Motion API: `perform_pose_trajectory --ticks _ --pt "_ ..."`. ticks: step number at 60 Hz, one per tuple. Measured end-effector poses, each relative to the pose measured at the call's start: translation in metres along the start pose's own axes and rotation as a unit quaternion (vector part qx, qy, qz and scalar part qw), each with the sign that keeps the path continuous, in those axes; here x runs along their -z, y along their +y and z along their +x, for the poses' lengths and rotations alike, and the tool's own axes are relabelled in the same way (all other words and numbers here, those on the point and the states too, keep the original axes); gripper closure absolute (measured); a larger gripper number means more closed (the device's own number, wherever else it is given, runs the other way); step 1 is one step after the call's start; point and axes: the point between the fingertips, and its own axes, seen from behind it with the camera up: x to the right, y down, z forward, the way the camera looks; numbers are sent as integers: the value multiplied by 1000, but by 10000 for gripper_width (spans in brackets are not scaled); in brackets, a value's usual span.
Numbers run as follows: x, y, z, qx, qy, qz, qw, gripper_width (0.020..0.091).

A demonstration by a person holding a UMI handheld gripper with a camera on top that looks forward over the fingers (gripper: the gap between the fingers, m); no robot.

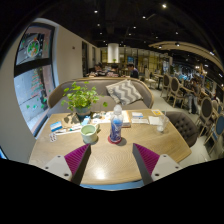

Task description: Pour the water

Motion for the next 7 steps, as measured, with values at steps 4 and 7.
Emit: perform_pose_trajectory --ticks 4,7 --pt "3 3 1 5 0 -4 1000 246" --pt "6 0 2 7 0 3 1000 244"
